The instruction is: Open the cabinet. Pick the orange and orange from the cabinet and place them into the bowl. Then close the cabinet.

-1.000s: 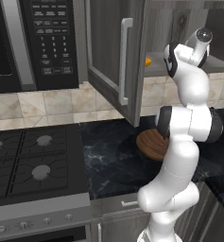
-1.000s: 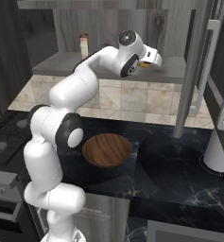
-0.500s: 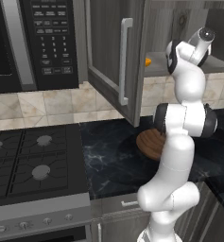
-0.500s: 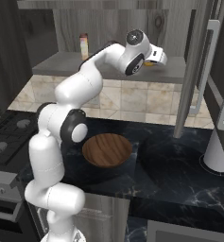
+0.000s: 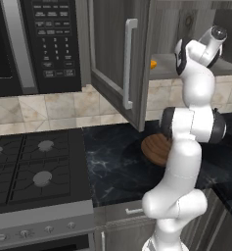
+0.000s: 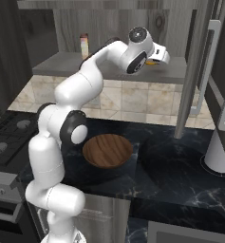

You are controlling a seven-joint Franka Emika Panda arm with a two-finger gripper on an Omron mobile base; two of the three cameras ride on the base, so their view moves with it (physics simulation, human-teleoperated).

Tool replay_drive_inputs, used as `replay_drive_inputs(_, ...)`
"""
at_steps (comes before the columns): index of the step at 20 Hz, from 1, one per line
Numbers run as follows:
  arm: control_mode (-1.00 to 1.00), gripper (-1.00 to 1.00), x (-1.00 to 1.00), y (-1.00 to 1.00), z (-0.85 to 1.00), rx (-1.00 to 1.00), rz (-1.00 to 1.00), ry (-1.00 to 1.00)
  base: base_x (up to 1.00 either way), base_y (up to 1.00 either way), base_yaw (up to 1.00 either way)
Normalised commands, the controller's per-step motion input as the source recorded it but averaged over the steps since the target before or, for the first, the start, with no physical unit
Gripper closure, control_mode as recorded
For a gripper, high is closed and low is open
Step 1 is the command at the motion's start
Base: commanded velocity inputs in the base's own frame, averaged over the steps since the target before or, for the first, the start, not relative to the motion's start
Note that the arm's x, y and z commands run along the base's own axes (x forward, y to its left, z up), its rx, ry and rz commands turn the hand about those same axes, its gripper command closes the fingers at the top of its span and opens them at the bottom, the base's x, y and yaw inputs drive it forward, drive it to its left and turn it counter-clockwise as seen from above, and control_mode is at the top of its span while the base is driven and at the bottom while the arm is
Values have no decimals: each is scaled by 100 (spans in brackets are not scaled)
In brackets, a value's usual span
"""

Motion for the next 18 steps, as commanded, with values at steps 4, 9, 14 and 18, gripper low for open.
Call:
replay_drive_inputs(4,-100,100,-57,8,0,0,0,-12,0,0,0)
replay_drive_inputs(9,-100,100,-83,29,0,-3,0,-15,0,0,0)
replay_drive_inputs(14,-100,100,-100,39,0,-5,0,-14,0,0,0)
replay_drive_inputs(18,-100,100,-100,41,2,-4,0,-9,0,0,0)
